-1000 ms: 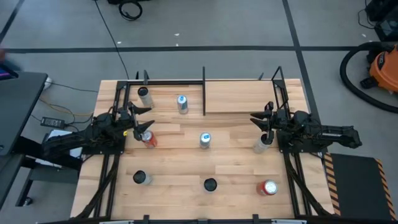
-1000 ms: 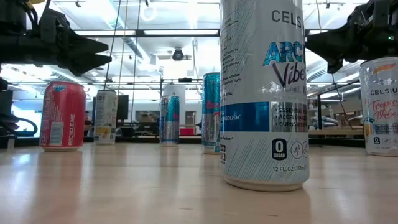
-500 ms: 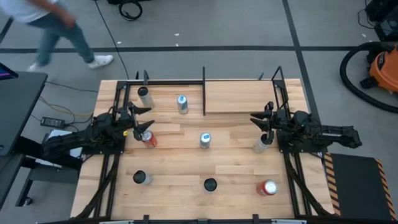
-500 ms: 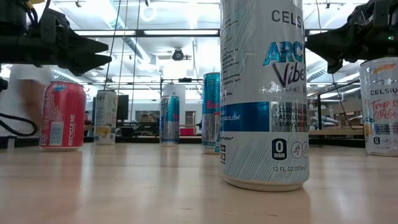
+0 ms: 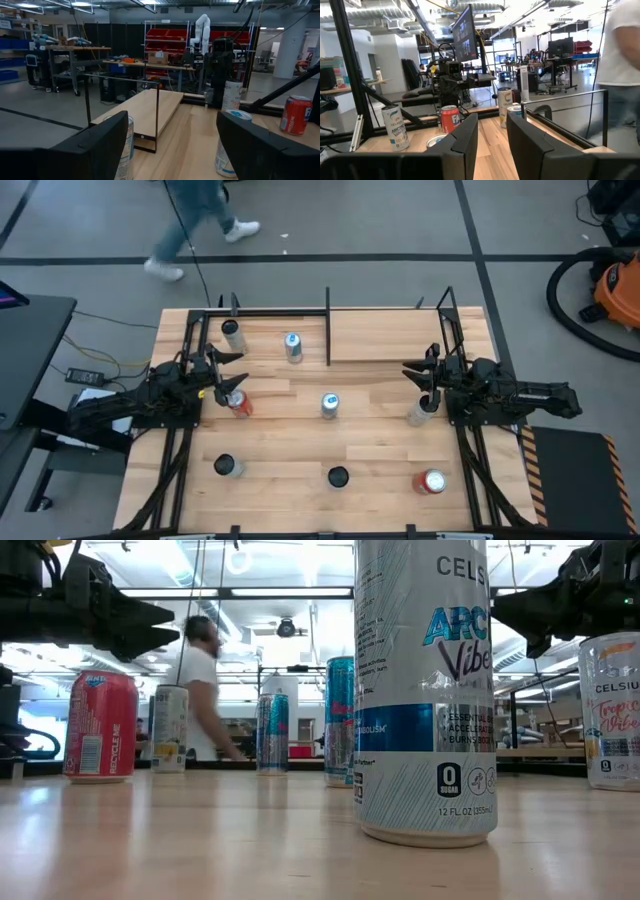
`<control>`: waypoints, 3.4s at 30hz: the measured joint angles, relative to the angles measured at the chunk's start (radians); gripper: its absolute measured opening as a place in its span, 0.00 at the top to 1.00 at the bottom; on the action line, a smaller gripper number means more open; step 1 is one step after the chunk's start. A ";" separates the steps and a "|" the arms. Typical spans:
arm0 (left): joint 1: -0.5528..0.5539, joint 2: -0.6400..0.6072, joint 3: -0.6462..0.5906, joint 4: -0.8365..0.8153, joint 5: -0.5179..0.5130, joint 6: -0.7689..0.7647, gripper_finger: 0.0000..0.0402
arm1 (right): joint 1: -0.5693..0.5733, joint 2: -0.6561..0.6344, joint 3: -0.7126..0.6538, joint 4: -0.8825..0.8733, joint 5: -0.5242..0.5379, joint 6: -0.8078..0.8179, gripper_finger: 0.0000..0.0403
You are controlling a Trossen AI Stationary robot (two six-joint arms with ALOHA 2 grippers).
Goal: Place canned beverage on shelf
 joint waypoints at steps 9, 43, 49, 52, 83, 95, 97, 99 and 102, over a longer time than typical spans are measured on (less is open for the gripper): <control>0.000 0.000 0.000 -0.004 0.000 -0.006 0.22 | 0.000 0.000 0.000 0.000 0.000 0.000 0.72; 0.000 0.002 0.000 -0.055 0.000 -0.013 0.22 | 0.000 0.000 0.000 0.000 0.000 0.000 0.72; 0.000 0.002 0.000 -0.051 0.000 0.039 0.22 | 0.000 0.000 0.000 0.000 0.000 0.000 0.72; 0.000 0.002 0.000 -0.048 0.000 0.039 0.22 | 0.000 0.000 0.000 0.000 0.000 0.000 0.72; 0.000 0.002 0.000 0.018 -0.061 0.015 0.03 | 0.000 0.000 0.000 0.000 0.000 0.000 0.72; -0.001 0.002 0.000 0.083 -0.060 -0.020 0.03 | 0.000 0.000 0.000 0.000 0.000 0.000 0.72; -0.001 0.002 0.003 0.088 -0.060 -0.042 0.03 | 0.000 0.000 0.000 0.000 0.000 0.000 0.72; -0.001 0.010 0.023 0.060 -0.060 -0.054 0.03 | 0.000 0.000 0.000 0.000 0.000 0.000 0.72; -0.001 0.048 0.083 0.036 -0.060 -0.057 0.03 | 0.000 0.000 0.000 0.000 0.000 0.000 0.72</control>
